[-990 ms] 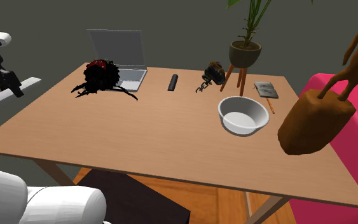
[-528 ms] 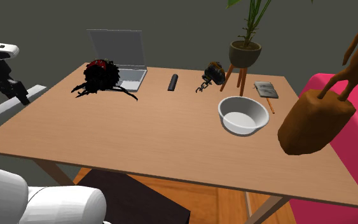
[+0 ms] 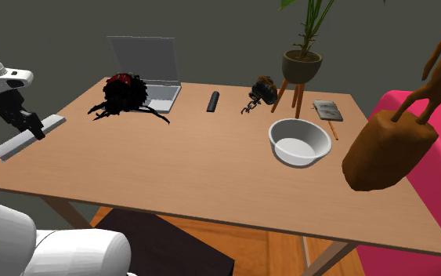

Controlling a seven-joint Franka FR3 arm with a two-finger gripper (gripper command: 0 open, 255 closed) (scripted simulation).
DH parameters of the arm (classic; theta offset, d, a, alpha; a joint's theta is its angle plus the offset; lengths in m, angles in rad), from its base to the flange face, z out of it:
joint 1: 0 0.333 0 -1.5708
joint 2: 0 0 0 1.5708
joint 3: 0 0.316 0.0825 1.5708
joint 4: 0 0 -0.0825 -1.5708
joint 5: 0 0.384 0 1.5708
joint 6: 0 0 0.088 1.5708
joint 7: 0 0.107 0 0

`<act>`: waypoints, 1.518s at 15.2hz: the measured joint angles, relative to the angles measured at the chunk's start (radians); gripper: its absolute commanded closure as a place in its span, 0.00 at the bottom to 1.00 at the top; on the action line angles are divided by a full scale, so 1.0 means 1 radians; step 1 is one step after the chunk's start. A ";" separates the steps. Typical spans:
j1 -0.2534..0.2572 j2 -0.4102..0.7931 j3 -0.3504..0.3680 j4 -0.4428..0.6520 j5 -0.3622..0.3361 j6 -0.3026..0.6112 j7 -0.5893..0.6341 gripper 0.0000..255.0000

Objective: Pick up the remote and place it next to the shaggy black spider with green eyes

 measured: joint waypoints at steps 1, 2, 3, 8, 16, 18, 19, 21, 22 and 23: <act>0.000 0.005 0.002 -0.009 -0.002 0.013 0.001 1.00; 0.000 0.007 0.004 -0.020 -0.002 0.026 0.002 1.00; 0.000 0.015 0.006 -0.029 -0.006 0.041 0.005 1.00; -0.001 0.040 0.015 -0.075 -0.016 0.110 0.013 1.00; -0.005 0.114 0.034 -0.128 -0.060 0.226 0.048 1.00; -0.005 0.130 0.037 -0.142 -0.071 0.254 0.056 1.00; -0.007 0.138 0.037 -0.149 -0.077 0.267 0.058 1.00; -0.008 0.164 0.040 -0.157 -0.096 0.296 0.071 1.00; -0.008 0.174 0.041 -0.162 -0.104 0.310 0.077 1.00; -0.007 0.179 0.042 -0.165 -0.108 0.316 0.082 1.00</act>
